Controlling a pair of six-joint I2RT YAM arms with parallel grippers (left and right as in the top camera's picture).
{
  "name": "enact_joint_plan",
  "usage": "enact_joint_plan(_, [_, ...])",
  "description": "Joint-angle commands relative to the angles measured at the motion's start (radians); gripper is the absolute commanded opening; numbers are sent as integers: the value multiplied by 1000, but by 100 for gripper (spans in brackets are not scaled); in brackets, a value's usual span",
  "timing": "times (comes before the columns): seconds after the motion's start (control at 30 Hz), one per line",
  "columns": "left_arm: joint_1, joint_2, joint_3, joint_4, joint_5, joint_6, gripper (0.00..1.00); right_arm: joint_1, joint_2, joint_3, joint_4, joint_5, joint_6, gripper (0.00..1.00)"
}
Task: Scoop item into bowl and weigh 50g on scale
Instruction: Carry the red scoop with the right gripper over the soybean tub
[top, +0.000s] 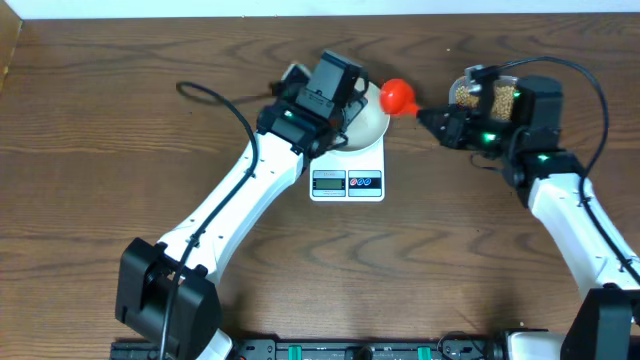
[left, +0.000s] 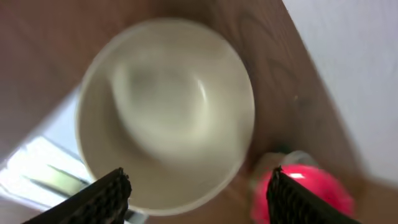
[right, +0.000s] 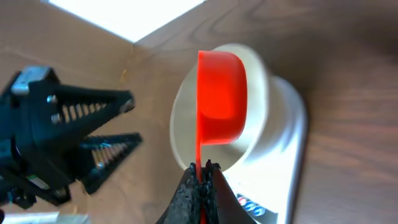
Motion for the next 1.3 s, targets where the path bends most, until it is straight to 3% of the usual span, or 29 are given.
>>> enact_joint_plan(0.0, [32, -5, 10, -2, -51, 439, 72, -43, -5, 14, -1, -32, -86, 1])
enact_joint_plan(0.2, [72, -65, 10, -23, -50, 699, 73, -105, -14, 46, -99, -71, -114, 1])
enact_joint_plan(0.27, [74, -109, 10, -23, -50, 833, 73, -113, -14, 109, -262, 17, -189, 1])
enact_joint_plan(0.43, [74, -167, 10, -23, -50, 951, 74, -107, -14, 267, -528, 208, -293, 1])
enact_joint_plan(0.5, [76, -176, 10, -22, -50, 960, 78, -106, -12, 350, -624, 282, -311, 1])
enact_joint_plan(0.83, [75, -169, 10, -23, -41, 948, 78, -106, 50, 675, -893, 630, -347, 1])
enact_joint_plan(1.27, [75, -157, 10, -64, 34, 948, 78, -120, 164, 715, -952, 666, -480, 1])
